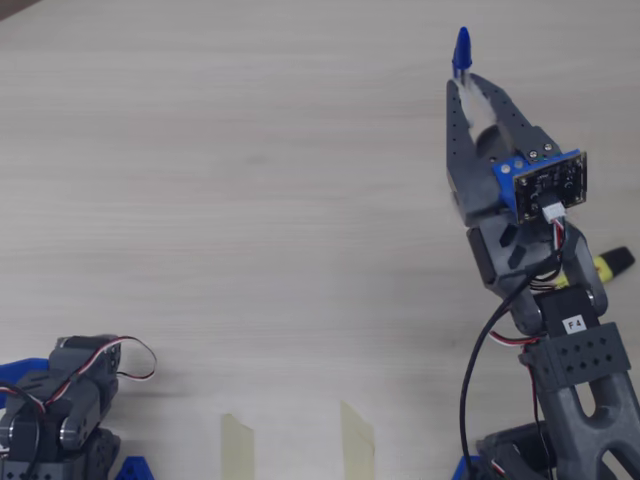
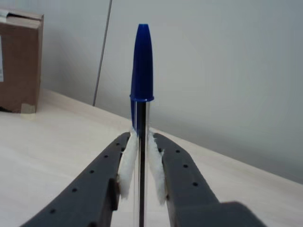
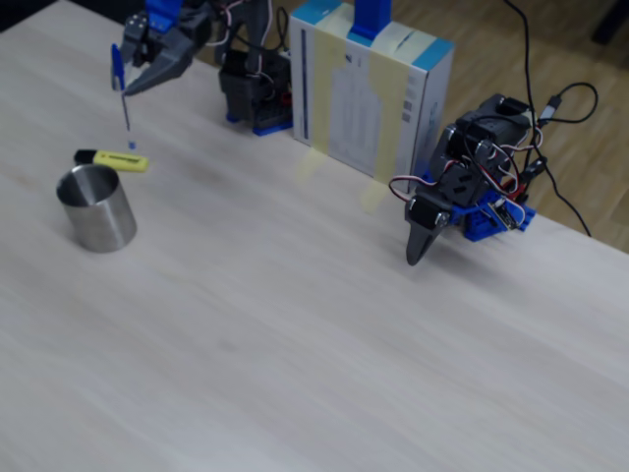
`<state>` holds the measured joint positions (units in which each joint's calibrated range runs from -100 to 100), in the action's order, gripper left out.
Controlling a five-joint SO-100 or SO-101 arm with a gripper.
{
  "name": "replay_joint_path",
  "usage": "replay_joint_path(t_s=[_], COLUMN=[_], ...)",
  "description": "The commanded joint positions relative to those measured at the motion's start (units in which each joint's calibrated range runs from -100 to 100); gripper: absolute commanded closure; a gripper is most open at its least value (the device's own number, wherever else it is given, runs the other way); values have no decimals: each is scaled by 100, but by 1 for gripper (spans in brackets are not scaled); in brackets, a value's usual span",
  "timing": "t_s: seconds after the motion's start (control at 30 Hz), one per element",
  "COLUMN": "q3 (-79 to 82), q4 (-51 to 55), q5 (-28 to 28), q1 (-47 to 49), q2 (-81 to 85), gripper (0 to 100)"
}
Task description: Grab the blue pen and put it in the silver cup.
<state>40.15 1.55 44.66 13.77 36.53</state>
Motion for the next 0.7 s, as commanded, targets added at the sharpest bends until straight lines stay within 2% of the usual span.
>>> replay_joint_path(t_s=[0.0,0.27,0.6,0.67], q3=[92,562,689,689], q4=[-537,-1419,-1495,-1487], q5=[-11,219,370,537], q1=[-205,-494,-1044,-1170], q2=[245,295,303,295], gripper=[98,98,98,98])
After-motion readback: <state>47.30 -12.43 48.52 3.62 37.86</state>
